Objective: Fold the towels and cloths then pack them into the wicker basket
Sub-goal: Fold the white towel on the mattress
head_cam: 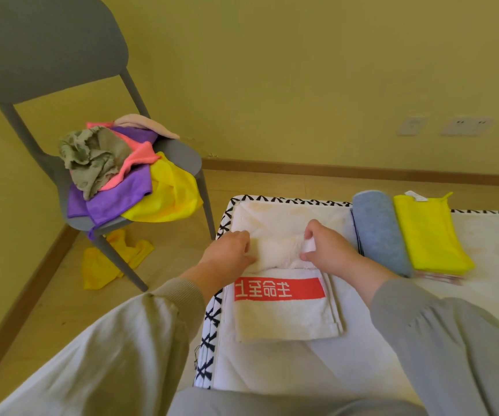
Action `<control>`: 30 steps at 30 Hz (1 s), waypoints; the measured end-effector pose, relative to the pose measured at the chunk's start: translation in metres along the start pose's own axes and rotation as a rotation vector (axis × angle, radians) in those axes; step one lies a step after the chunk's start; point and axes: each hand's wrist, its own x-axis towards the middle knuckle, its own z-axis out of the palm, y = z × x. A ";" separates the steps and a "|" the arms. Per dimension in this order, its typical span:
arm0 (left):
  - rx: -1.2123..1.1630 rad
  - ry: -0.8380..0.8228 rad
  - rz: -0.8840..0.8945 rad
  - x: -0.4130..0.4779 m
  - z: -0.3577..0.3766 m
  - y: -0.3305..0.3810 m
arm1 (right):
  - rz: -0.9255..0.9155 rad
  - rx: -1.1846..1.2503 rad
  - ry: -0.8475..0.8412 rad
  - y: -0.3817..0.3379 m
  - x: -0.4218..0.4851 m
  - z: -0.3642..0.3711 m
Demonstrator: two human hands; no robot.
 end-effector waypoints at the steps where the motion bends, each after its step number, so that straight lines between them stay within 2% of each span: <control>1: -0.037 -0.028 -0.033 -0.001 -0.001 0.000 | 0.021 -0.011 -0.006 -0.002 -0.001 -0.001; 4: -0.027 -0.022 -0.021 -0.003 -0.003 0.001 | -0.040 -0.151 0.091 -0.006 -0.009 0.002; 8: 0.183 0.142 0.180 -0.013 0.003 0.003 | -0.198 -0.313 0.249 -0.002 -0.023 0.013; 12: 0.250 0.240 0.380 -0.030 0.018 0.000 | -0.260 -0.413 0.146 -0.003 -0.033 0.014; 16: 0.219 0.214 0.434 -0.040 0.023 0.001 | -0.237 -0.409 -0.033 0.000 -0.045 0.014; 19: 0.182 0.160 0.393 -0.045 0.015 0.000 | -0.143 -0.166 -0.089 0.002 -0.053 0.009; 21: 0.141 0.123 0.346 -0.044 0.011 0.000 | -0.112 -0.074 -0.044 0.002 -0.056 0.011; 24: 0.017 0.029 0.202 -0.041 0.007 0.005 | -0.085 -0.119 -0.002 -0.002 -0.054 0.009; 27: -0.152 -0.132 -0.008 -0.038 0.007 0.006 | 0.018 -0.114 -0.131 -0.007 -0.053 0.007; 30: -0.146 -0.190 -0.029 -0.038 0.003 0.004 | -0.004 -0.227 -0.122 -0.010 -0.052 0.008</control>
